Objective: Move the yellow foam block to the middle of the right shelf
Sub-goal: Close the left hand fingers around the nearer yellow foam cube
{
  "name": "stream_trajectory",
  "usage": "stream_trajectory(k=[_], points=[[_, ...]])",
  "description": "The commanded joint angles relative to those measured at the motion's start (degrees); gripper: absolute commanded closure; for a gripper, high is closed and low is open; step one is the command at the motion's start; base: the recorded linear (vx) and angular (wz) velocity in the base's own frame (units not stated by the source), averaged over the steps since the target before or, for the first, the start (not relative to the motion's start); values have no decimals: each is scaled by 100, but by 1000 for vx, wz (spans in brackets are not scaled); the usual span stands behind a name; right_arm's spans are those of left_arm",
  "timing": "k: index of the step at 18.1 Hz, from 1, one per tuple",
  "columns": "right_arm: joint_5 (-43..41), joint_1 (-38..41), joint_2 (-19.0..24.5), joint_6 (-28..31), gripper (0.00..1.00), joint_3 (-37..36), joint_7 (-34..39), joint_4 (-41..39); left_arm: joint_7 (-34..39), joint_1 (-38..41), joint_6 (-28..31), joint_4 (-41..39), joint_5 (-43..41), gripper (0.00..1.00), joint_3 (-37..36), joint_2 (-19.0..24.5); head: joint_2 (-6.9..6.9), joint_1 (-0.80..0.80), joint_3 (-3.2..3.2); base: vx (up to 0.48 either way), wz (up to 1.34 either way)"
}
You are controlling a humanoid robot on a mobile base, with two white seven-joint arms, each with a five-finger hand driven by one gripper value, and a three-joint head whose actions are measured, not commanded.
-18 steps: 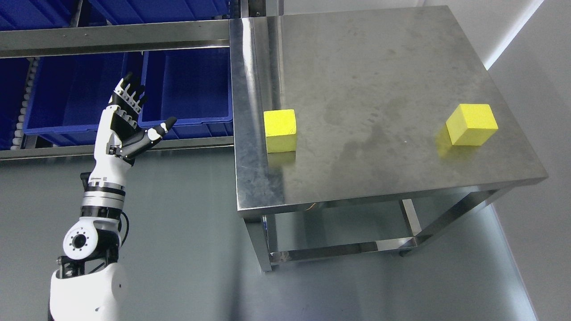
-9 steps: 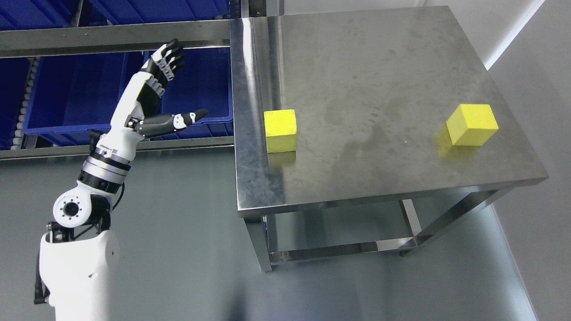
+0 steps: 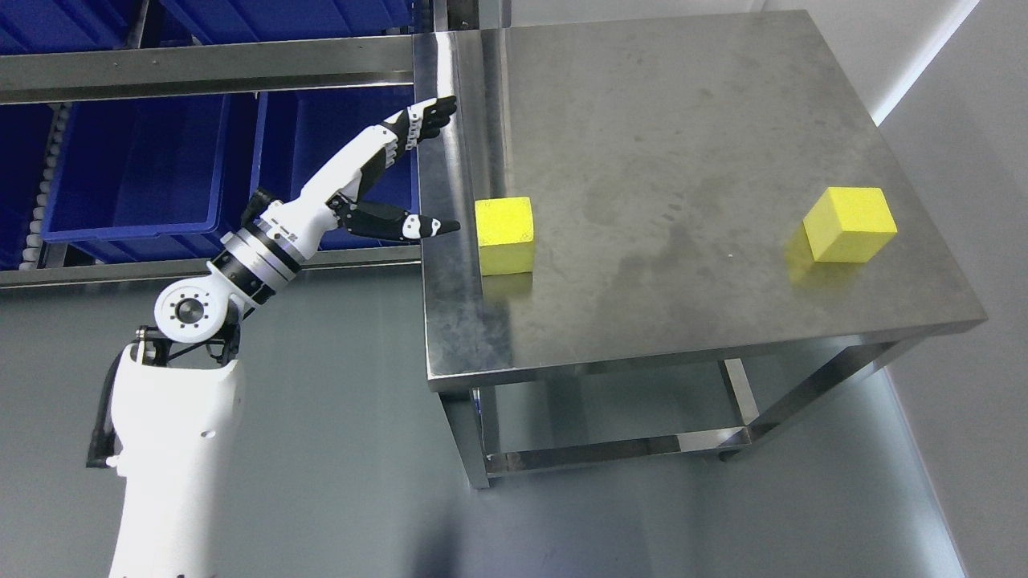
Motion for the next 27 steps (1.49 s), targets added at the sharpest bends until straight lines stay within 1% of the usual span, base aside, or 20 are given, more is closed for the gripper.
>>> stream_trajectory(k=[1, 5, 7, 14, 15, 16, 19, 21, 23, 24, 25, 26, 27], points=[[18, 9, -100, 4, 0, -8, 4, -100, -25, -641, 41, 1282, -238, 1, -1422, -176, 0, 0, 0, 0, 0], [18, 9, -100, 4, 0, 1, 4, -100, -51, -863, 190, 1679, -273, 2, -1765, -221, 0, 0, 0, 0, 0], [26, 9, -100, 4, 0, 1, 4, -100, -191, -819, 234, 1688, -273, 2, -1827, -221, 0, 0, 0, 0, 0], [18, 9, -100, 4, 0, 1, 4, -100, -227, -687, 314, 1688, -282, 2, -1792, -142, 0, 0, 0, 0, 0], [18, 9, -100, 4, 0, 1, 4, -100, -262, -687, 314, 1688, -273, 5, -1766, -124, 0, 0, 0, 4, 27], [18, 9, -100, 4, 0, 1, 4, -100, -323, -678, 305, 1688, -264, 10, -1713, -115, 0, 0, 0, 4, 27], [18, 9, -100, 4, 0, 1, 4, -100, -403, -573, 226, 1688, -247, 34, -1302, -133, 0, 0, 0, 9, 51], [18, 9, -100, 4, 0, 1, 4, -100, -403, -555, 191, 1688, -238, 44, -959, -220, 0, 0, 0, 17, 48], [18, 9, -100, 4, 0, 1, 4, -100, -403, -555, -19, 1679, -229, 54, -590, -492, 0, 0, 0, 17, 18], [18, 9, -100, 4, 0, 1, 4, -100, -403, -581, -81, 1662, -220, 55, -344, -604, 0, 0, 0, 14, 0], [18, 9, -100, 4, 0, 1, 4, -100, -403, -634, -108, 1601, -194, 55, -11, -604, 0, 0, 0, 5, -16], [18, 9, -100, 4, 0, 1, 4, -100, -342, -739, -108, 1496, -55, 54, 88, -604, 0, 0, 0, 5, -16], [18, 9, -100, 4, 0, 1, 4, -100, -280, -861, -117, 1356, 382, 54, 150, -604, 0, 0, 0, 0, 0]])
